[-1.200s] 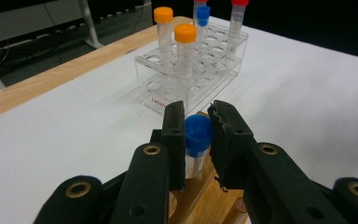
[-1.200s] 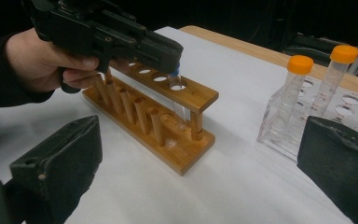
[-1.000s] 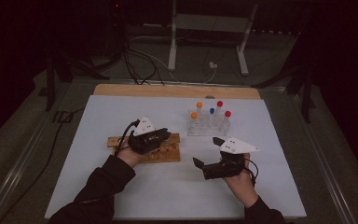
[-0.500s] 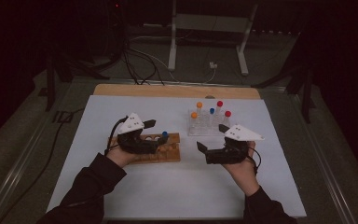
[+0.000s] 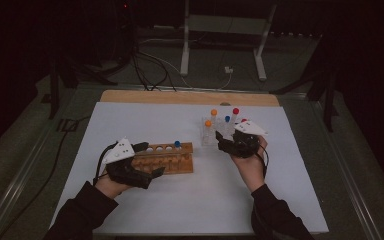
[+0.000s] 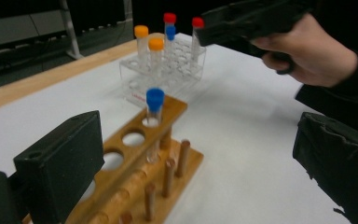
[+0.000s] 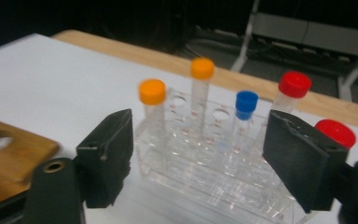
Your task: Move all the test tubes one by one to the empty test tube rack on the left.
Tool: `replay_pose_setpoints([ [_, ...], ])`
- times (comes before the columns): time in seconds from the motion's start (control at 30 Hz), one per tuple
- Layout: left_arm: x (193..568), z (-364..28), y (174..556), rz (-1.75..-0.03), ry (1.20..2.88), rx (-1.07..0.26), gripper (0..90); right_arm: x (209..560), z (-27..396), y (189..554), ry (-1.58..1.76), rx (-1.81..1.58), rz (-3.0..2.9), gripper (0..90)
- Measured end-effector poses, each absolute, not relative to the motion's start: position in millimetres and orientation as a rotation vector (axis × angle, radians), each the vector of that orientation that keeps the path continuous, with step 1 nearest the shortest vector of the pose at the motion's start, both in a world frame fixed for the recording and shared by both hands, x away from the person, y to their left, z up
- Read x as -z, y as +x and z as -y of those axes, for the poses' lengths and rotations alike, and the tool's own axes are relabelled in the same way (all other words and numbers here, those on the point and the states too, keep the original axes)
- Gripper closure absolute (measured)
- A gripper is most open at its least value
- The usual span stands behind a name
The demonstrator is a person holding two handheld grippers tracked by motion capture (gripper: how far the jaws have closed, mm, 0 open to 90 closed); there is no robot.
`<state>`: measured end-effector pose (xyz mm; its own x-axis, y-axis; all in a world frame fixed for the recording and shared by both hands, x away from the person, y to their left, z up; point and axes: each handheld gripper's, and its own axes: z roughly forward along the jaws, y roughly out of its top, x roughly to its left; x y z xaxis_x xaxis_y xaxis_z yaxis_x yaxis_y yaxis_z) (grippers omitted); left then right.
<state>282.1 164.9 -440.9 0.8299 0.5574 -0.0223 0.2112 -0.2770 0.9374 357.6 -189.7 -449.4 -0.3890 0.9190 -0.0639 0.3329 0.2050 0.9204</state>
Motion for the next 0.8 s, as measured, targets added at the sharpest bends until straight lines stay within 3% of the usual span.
replay_pose_setpoints([
  [0.37,448,-168,275,-0.574,1.856,-0.393,2.8,458,183,390,1.275,-1.034,-1.819,49.1],
  [0.8,445,-171,274,-0.569,1.843,-0.405,2.8,465,179,413,1.373,-0.892,-1.827,61.6],
])
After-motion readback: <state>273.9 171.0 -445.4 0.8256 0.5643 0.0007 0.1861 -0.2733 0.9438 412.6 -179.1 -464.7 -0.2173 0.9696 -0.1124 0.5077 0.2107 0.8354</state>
